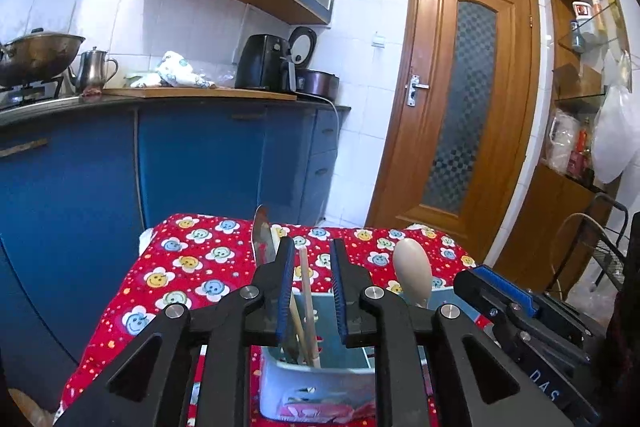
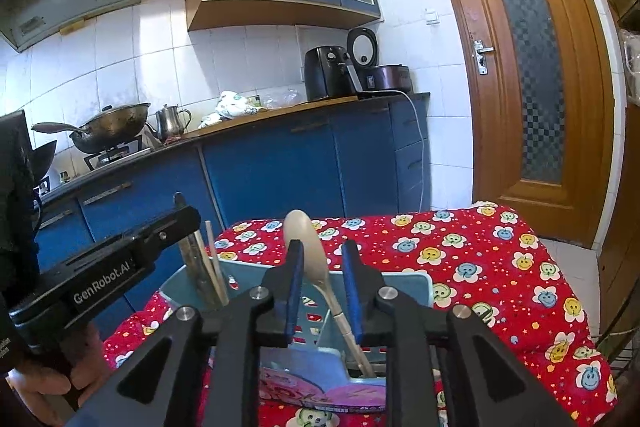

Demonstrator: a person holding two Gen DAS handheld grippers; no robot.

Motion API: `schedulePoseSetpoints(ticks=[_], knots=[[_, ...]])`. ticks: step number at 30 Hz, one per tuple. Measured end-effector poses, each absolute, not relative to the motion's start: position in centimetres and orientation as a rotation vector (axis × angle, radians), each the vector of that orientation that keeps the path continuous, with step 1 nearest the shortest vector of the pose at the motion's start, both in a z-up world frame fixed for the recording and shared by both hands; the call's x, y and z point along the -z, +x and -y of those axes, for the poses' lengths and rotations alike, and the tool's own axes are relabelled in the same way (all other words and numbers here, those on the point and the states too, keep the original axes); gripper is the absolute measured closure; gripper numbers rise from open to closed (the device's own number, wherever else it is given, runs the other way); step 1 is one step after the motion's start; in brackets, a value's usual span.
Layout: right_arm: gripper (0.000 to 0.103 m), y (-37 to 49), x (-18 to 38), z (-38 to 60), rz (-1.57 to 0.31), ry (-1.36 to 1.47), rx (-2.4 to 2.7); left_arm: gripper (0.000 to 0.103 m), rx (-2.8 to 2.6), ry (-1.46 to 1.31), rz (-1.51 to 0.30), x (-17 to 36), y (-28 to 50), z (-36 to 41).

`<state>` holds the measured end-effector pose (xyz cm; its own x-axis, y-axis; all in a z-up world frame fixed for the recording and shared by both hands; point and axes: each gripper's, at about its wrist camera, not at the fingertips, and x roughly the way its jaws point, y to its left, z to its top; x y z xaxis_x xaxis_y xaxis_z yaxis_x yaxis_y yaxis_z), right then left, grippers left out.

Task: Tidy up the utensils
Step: 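Lower and open the left tool over the box while the right tool drops the spoon in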

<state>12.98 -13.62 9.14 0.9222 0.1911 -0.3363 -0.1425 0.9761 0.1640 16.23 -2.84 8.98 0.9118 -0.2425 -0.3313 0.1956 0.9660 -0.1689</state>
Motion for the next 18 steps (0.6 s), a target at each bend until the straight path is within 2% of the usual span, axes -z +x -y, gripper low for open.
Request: schedulePoseSetpoints(ticks=[18], knots=[[0.079,8.3,-10.9,14.3,-0.381,0.167,-0.135,0.085,0.236,-0.15,-0.42,-9.5,11.4,0.9]])
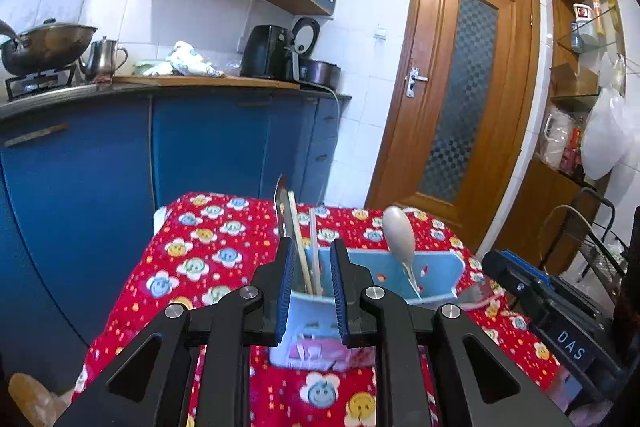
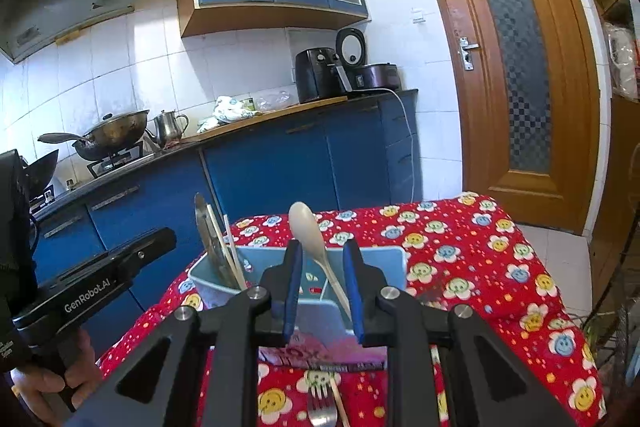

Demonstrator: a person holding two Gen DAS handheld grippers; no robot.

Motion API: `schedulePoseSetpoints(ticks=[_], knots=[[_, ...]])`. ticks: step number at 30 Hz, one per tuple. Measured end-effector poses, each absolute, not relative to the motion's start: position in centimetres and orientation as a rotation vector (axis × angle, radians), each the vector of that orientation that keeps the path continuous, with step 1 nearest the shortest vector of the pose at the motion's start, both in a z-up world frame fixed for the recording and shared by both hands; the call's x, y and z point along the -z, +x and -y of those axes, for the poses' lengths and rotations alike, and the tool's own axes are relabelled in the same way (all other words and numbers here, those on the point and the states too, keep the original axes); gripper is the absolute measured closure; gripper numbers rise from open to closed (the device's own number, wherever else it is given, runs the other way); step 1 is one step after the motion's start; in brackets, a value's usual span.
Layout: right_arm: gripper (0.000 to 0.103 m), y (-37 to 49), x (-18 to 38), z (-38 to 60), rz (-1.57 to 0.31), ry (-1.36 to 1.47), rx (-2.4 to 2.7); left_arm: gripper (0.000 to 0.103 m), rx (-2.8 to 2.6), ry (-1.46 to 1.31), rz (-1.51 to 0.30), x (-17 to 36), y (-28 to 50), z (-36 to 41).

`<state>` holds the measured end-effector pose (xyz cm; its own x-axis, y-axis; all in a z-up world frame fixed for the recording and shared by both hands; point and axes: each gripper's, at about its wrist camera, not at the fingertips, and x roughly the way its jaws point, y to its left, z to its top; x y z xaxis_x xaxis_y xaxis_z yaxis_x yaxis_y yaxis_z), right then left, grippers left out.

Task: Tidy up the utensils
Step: 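Lower and open the left tool over the box while the right tool drops the spoon in, then lower both tools toward the remaining fork and chopstick on the cloth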

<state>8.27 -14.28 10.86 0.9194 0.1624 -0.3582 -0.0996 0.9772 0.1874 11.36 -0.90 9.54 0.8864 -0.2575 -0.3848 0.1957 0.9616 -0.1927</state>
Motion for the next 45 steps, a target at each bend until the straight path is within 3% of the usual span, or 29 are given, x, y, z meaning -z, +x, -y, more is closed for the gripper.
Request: schedulePoseSetpoints(ticks=[28,45], knots=[[0.074,1.7,-5.9,18.2,-0.651,0.176,-0.045,0.084,0.391,-0.147,-0.79,-3.6,9.4,4.6],[0.072,1.0,-2.9,22.3,-0.707,0.246,-0.007,0.081,0.45,-0.21,-0.973,0.7,11.3,9.3]])
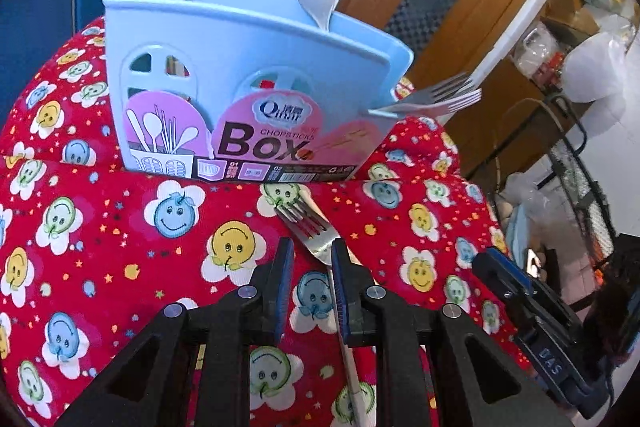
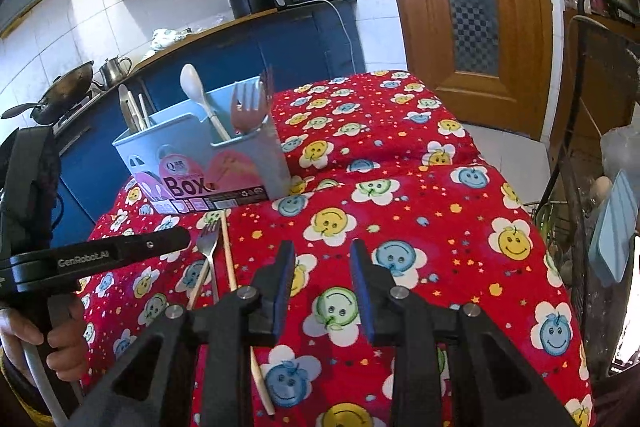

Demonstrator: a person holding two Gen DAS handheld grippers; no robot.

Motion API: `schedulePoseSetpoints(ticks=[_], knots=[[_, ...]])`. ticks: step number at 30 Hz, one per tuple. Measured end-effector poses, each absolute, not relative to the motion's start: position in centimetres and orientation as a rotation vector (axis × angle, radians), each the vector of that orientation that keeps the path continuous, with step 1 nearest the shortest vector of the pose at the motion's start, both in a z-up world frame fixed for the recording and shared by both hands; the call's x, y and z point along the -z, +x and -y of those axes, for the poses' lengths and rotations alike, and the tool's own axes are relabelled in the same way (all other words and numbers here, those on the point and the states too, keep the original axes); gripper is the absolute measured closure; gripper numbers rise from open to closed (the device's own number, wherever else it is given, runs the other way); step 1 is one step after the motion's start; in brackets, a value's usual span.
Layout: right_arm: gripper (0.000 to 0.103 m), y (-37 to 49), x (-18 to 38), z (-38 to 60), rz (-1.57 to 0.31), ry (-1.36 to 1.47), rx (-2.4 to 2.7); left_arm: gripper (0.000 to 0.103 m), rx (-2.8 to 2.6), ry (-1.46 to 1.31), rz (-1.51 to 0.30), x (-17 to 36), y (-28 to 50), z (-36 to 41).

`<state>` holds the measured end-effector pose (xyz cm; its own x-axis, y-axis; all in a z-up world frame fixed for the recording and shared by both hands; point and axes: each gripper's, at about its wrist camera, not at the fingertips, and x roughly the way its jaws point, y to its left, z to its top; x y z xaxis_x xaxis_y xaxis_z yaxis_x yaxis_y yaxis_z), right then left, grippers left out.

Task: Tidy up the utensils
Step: 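Lower both tools toward the remaining fork and chopstick on the cloth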

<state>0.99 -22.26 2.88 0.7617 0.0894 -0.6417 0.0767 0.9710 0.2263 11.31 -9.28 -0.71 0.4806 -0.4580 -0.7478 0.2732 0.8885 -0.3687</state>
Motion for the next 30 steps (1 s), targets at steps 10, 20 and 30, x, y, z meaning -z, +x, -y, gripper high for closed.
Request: schedulePoseSetpoints(ticks=[10,20,30], knots=[[0.071,1.1,-2.0,23.3,-0.72,0.28,-0.017,0.074,0.443,-0.281,-1.021,2.3,12.6,9.7],[0.071,1.2,-1.9,23.3,-0.724,0.287,-0.021,0.091,0.489,-0.412,-1.01,2.6,13.6,8.5],[0.071,1.2,-1.9,23.0,-0.727,0.277,-0.017,0.103,0.525,-0.5,-1.019,3.0,13.8,8.0]])
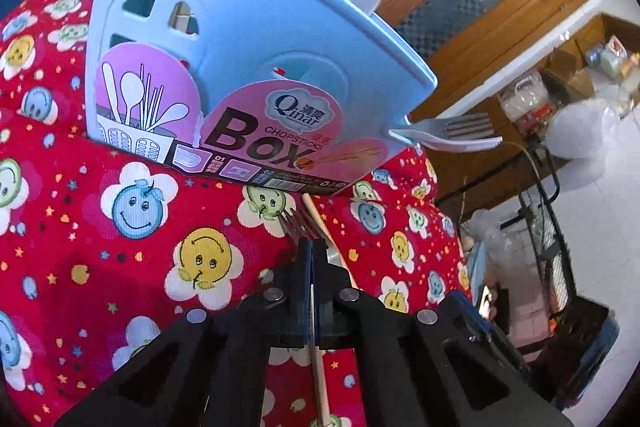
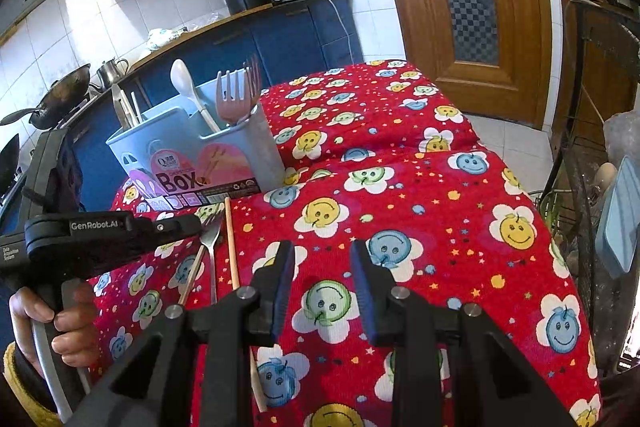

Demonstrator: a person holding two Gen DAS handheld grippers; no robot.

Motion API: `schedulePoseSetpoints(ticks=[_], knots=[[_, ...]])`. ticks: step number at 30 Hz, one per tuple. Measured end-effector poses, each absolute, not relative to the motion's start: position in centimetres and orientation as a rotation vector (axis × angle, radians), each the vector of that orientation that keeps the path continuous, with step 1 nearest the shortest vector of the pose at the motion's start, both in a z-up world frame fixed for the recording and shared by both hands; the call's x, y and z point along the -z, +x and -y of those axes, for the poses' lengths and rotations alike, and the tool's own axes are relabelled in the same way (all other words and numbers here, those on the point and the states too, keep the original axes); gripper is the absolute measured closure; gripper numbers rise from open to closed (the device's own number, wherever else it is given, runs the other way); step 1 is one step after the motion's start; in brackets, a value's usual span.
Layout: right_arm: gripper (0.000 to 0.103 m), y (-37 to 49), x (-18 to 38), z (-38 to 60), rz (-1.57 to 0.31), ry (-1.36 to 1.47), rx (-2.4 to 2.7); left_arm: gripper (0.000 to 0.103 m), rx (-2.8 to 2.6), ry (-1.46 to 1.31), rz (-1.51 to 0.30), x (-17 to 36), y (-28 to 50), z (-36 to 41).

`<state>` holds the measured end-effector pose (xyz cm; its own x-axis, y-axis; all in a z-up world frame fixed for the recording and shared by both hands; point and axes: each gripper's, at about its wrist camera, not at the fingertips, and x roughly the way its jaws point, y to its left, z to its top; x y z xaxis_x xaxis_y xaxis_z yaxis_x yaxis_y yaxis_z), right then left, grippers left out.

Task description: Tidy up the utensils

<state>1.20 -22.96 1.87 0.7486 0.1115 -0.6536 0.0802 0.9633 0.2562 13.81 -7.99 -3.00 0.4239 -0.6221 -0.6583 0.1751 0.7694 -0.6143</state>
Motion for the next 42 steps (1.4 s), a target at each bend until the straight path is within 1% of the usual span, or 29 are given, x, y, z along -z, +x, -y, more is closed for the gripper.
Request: schedulePoseSetpoints(ticks=[4,6,8,11,18,20,21,24,28,33,42], knots=[[0.071,1.1,-1.9,22.9,-0.727,0.271,-0.02,0.1,0.489,-0.527,-1.026,3.1,13.8,7.3],[0.071,1.1,-1.9,22.9,-0.726,0.27,-0.019,0.094,0.477,-0.529,-1.024,3.1,13.6,6.9],[0.071,1.1,-1.9,22.9,-0.727,0.275,-0.021,0.091,0.486,-0.535,-1.024,3.0,13.5,6.7],[0.071,1.2,-1.8,22.8,-0.73,0.278,-0.023,0.082,0.498,-0.543,-1.043,3.3,13.9,7.1],[0.071,1.2,-1.8,22.9,-0.729,0.281,-0.022,0.082,0.517,-0.555,-1.052,3.8,14.7,8.2],[0.071,1.2,-1.7,22.9,-0.73,0.285,-0.023,0.085,0.521,-0.556,-1.055,3.9,14.9,8.5],[0.071,1.2,-1.7,22.9,-0.731,0.285,-0.023,0.09,0.518,-0.546,-1.054,3.8,15.0,8.7],[0.071,1.1,-1.7,22.9,-0.732,0.285,-0.024,0.093,0.527,-0.564,-1.043,3.9,14.9,8.5],[0.071,1.1,-1.8,23.0,-0.732,0.287,-0.024,0.095,0.54,-0.574,-1.018,3.3,14.4,7.8],[0.071,0.9,-2.2,22.5,-0.731,0.282,-0.031,0.096,0.56,-0.598,-0.962,1.8,13.3,6.3],[0.071,0.8,-3.2,20.8,-0.733,0.262,-0.067,0.098,0.572,-0.569,-0.806,-2.8,10.3,3.1]])
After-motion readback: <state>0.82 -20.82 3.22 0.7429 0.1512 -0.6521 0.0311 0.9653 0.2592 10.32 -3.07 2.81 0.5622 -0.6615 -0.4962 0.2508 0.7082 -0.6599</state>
